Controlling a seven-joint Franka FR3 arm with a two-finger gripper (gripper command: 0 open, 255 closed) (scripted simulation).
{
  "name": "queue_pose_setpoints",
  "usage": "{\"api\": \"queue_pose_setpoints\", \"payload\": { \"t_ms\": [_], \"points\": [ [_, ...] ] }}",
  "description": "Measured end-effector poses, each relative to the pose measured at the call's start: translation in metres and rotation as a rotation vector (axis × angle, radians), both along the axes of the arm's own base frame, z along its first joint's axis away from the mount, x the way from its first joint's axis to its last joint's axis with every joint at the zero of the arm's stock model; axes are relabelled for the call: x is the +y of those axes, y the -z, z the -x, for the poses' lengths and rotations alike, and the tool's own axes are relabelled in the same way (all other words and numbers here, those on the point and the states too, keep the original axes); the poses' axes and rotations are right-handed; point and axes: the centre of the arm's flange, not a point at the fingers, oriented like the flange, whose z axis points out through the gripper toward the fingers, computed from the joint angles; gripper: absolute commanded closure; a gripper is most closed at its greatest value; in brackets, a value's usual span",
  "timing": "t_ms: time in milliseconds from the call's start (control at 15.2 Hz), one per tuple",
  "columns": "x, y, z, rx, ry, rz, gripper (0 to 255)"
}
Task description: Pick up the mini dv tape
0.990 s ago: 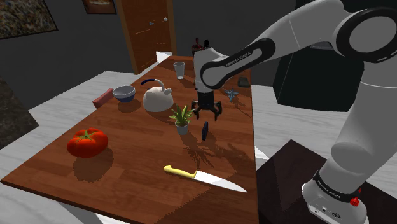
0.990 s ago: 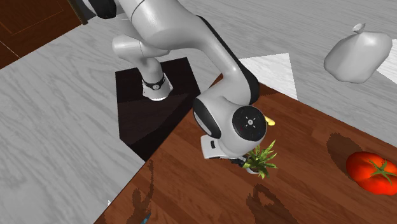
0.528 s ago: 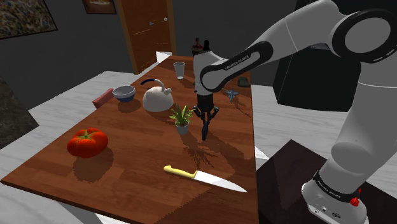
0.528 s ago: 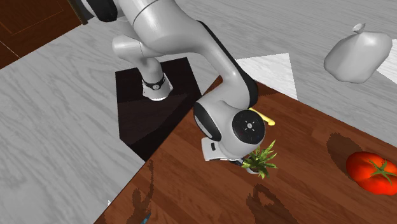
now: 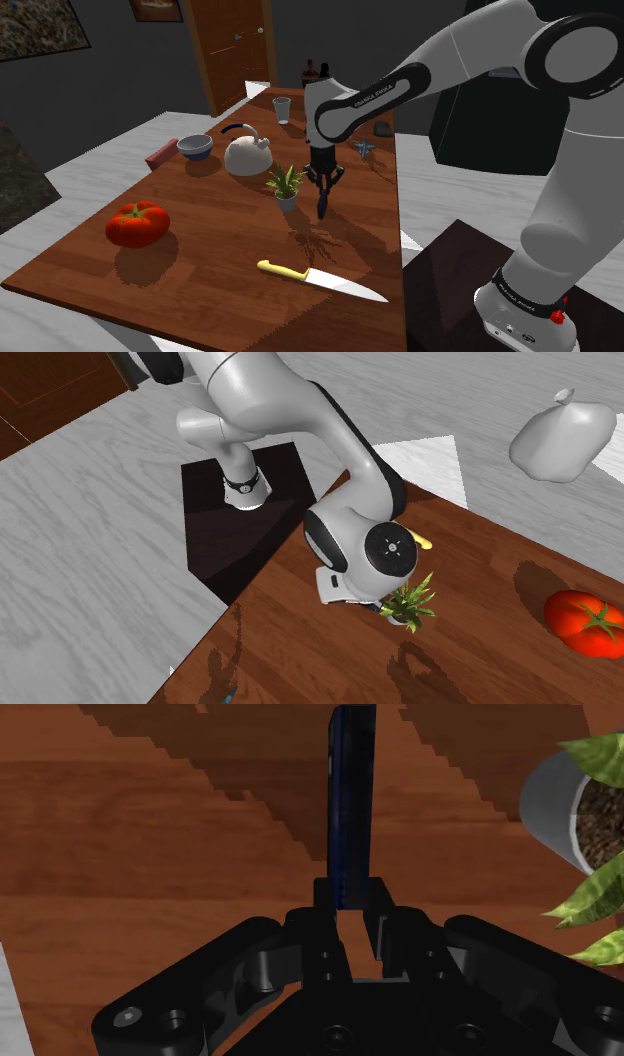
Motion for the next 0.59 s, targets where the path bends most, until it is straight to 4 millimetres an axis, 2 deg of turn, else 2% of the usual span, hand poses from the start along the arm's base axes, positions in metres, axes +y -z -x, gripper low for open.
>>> {"api": "queue_pose_setpoints", "payload": {
  "t_ms": [594],
  "points": [
    [0.0, -0.046, 0.0, 0.0, 0.0, 0.0, 255]
  ]
}}
